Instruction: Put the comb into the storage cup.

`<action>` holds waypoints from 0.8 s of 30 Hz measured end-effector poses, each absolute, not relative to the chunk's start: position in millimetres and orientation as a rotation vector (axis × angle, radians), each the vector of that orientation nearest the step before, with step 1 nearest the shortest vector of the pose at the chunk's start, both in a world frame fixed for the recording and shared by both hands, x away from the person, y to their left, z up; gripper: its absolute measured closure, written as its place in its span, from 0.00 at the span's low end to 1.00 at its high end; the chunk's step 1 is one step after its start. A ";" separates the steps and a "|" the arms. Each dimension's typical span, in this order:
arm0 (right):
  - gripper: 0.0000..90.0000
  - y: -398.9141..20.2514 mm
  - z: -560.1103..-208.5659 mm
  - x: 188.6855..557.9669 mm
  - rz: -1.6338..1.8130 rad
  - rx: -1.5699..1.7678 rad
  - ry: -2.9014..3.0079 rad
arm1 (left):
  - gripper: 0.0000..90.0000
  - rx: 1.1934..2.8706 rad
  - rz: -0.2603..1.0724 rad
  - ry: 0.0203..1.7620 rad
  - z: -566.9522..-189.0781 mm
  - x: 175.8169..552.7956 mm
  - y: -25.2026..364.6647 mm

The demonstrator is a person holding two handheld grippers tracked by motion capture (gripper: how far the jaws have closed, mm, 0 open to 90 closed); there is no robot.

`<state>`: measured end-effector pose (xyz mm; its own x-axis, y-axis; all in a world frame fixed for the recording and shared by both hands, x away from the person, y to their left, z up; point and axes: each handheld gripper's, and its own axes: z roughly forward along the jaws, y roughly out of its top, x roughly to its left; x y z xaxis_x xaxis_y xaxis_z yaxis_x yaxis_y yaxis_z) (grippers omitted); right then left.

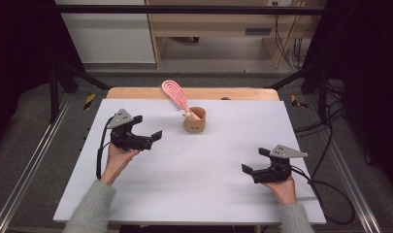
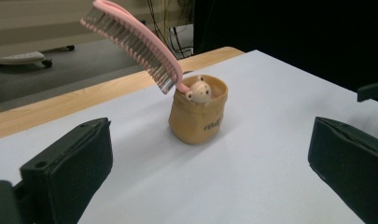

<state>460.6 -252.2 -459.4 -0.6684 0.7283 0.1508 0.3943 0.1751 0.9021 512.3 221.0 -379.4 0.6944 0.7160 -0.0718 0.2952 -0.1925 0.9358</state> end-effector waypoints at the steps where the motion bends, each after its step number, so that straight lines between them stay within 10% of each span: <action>1: 0.00 -252.1 -459.5 460.6 1.492 1.069 2.141 | 0.00 1.776 0.463 0.805 -381.3 510.3 222.5; 24: 0.00 -252.3 -459.2 460.2 1.496 1.068 2.137 | 0.00 1.863 0.454 0.845 -427.1 479.0 252.3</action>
